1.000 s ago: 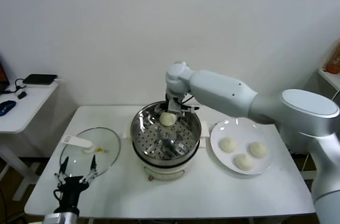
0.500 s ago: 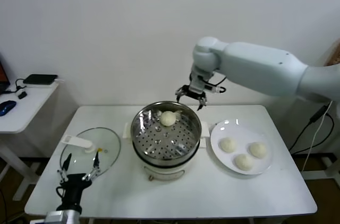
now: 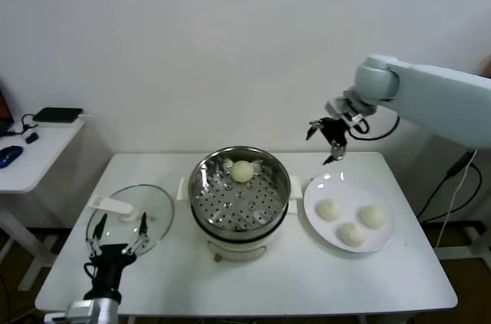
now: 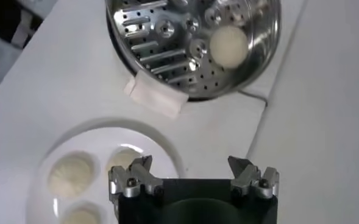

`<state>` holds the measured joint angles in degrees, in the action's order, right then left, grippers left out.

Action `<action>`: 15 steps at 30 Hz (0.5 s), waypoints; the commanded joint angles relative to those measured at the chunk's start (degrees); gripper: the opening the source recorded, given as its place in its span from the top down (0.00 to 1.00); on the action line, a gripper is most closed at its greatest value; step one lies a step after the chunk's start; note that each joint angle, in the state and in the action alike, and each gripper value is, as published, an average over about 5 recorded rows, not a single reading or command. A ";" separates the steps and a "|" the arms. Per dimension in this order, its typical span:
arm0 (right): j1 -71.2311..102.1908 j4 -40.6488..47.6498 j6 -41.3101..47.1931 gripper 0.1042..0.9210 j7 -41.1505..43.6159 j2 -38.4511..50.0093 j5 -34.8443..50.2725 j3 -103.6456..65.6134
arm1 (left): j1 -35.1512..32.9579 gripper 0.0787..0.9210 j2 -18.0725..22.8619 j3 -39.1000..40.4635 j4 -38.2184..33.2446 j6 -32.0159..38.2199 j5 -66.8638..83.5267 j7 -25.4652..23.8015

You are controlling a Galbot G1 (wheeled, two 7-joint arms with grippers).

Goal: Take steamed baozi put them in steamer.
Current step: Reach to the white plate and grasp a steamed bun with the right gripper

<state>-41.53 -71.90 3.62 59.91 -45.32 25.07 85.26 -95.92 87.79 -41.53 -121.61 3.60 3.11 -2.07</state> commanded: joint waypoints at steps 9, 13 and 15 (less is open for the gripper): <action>13.50 2.79 8.17 0.12 -1.28 4.68 -2.15 -5.01 | 0.04 0.12 -0.10 -0.19 -0.36 -0.07 0.01 -0.06; 17.91 4.98 7.81 0.12 -1.10 2.87 -5.01 -8.31 | -0.02 0.12 0.29 -0.20 -1.40 -0.50 0.27 -0.06; 19.49 5.66 7.72 0.12 -1.08 2.08 -5.97 -9.27 | -0.03 0.12 0.30 -0.31 -1.52 -0.55 0.08 -0.02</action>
<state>-28.71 -68.27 9.48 59.21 -43.26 21.52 79.36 -95.94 87.91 -41.83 -122.37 3.33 3.21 -2.06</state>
